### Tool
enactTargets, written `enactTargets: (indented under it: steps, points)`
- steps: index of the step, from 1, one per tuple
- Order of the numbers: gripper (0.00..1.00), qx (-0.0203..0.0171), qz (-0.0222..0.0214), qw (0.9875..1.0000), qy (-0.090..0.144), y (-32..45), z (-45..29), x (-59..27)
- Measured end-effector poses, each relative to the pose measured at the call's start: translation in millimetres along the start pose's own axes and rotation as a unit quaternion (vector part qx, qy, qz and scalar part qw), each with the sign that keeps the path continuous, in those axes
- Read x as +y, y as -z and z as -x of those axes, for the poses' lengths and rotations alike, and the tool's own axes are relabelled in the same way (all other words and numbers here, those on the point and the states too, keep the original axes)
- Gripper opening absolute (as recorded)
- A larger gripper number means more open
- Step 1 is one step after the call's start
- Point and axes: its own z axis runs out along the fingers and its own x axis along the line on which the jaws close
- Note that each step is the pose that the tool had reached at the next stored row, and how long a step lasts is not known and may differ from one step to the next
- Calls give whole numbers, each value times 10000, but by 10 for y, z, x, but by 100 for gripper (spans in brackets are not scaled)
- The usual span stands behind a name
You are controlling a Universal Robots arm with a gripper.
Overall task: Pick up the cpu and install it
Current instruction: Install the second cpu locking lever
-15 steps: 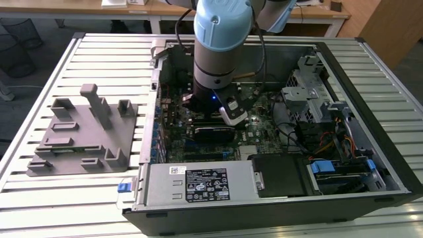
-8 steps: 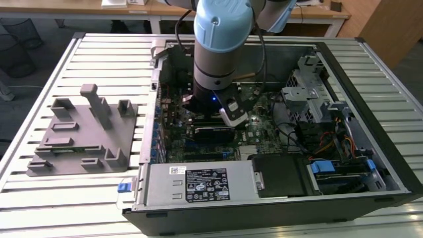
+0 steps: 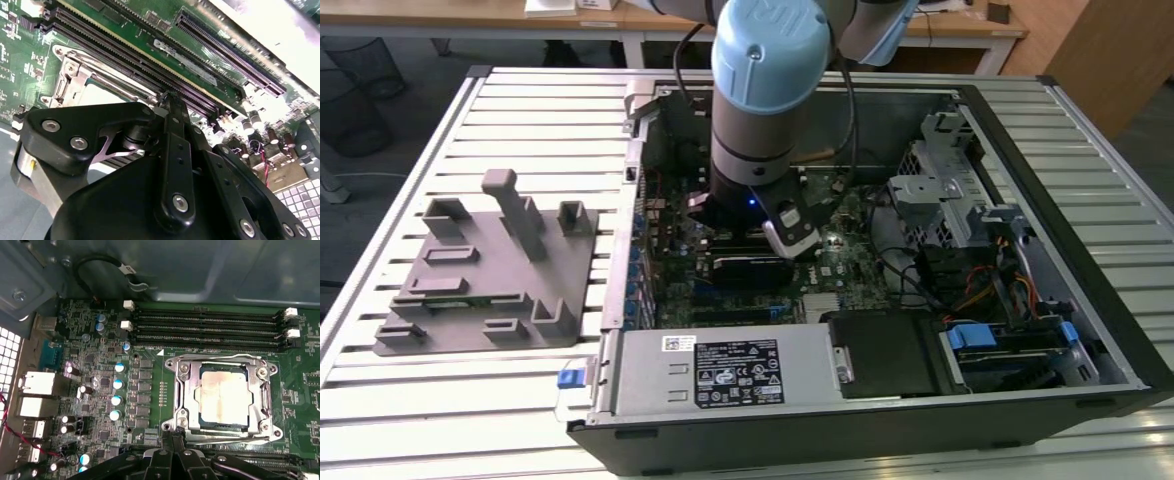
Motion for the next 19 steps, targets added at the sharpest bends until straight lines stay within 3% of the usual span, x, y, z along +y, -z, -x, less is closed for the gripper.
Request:
enactTargets:
  steps: [3, 10, 19]
  points:
    - [11, -1, 68, 10000, 6, -5, -1, -1]
    - [11, 0, 139, 9999, 20, -22, -6, -4]
    - [11, 3, 147, 9999, 36, -33, -28, -3]
